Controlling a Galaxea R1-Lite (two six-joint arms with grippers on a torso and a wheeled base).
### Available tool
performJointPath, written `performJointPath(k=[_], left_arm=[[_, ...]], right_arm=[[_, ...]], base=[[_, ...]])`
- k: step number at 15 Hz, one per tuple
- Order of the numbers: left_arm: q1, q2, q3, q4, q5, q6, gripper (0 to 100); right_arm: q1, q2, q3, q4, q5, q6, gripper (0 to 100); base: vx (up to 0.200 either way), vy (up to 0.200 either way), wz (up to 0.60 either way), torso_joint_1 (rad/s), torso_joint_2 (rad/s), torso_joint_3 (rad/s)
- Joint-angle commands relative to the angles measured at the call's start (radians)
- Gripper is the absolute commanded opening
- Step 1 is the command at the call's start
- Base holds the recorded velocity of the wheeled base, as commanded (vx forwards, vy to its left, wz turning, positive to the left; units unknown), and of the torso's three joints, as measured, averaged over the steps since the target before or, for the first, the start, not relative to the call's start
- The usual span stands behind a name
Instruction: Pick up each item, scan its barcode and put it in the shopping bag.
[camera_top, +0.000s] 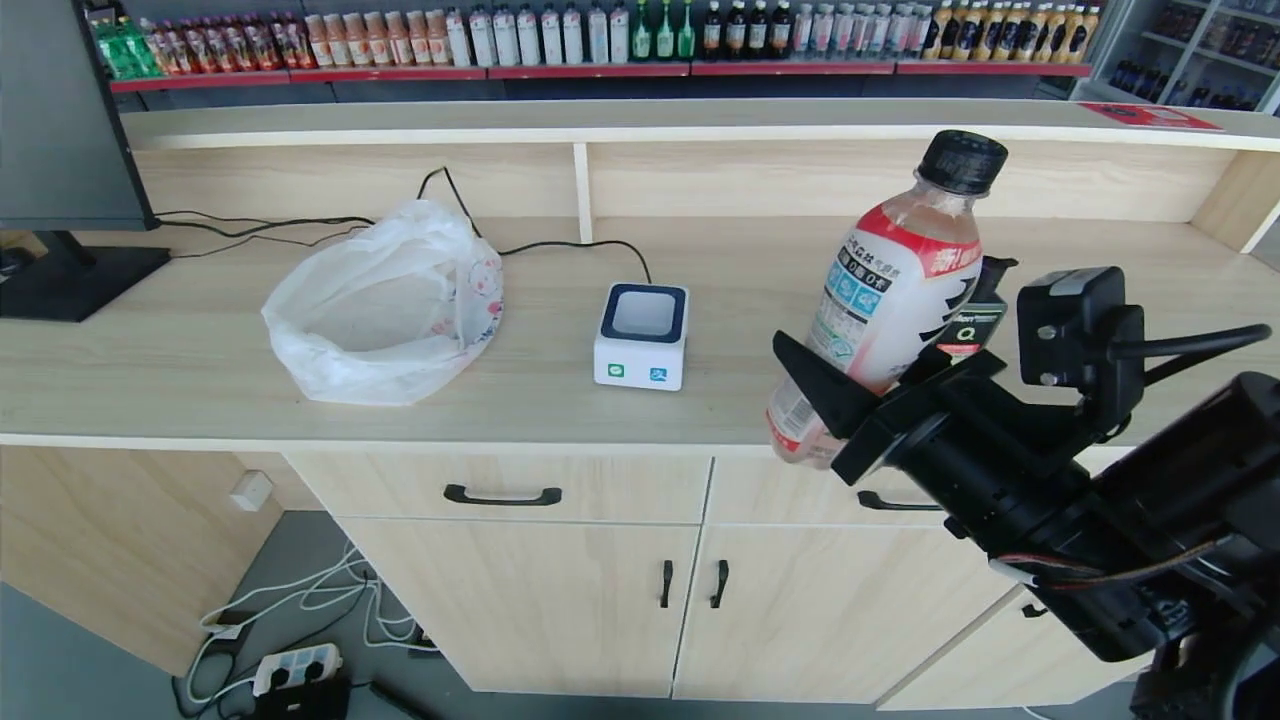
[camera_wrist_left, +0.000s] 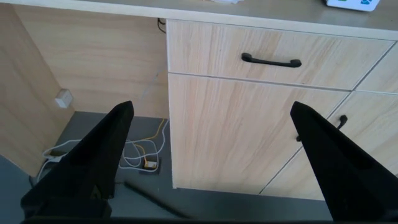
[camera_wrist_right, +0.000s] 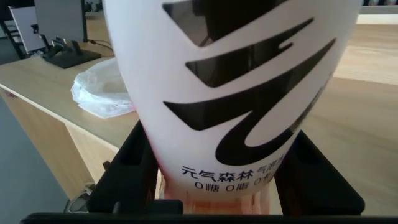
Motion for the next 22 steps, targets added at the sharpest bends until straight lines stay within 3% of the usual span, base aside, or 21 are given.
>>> performJointPath(k=[1,5,8,12,17,22], left_arm=[[0.000,0.000,0.000,0.001,0.000,0.001,100],[0.000,0.000,0.000,0.001,0.000,0.002,100],[0.000,0.000,0.000,0.001,0.000,0.004,100],[0.000,0.000,0.000,0.001,0.000,0.004,100],[-0.002,0.000,0.000,0.001,0.000,0.004,100],[0.000,0.000,0.000,0.001,0.000,0.002,100]], right_arm=[[0.001,-0.001,0.004,-0.001,0.000,-0.001,0],[0.001,-0.005,0.007,-0.001,0.000,-0.001,0],[0.001,0.000,0.006,-0.001,0.000,-0.001,0],[0.001,0.005,0.006,-0.001,0.000,0.001,0],[0.001,0.009,0.003,-0.001,0.000,-0.002,0],[-0.105,0.040,-0.031,-0.001,0.010,-0.016,0]], base=[[0.000,0.200,0.00,0.002,0.00,0.002],[0.000,0.200,0.00,0.005,0.00,0.002],[0.000,0.000,0.00,0.000,0.00,0.000],[0.200,0.000,0.00,-0.005,0.00,0.002],[0.000,0.000,0.00,0.005,0.02,0.000],[0.000,0.000,0.00,0.000,0.00,0.000]])
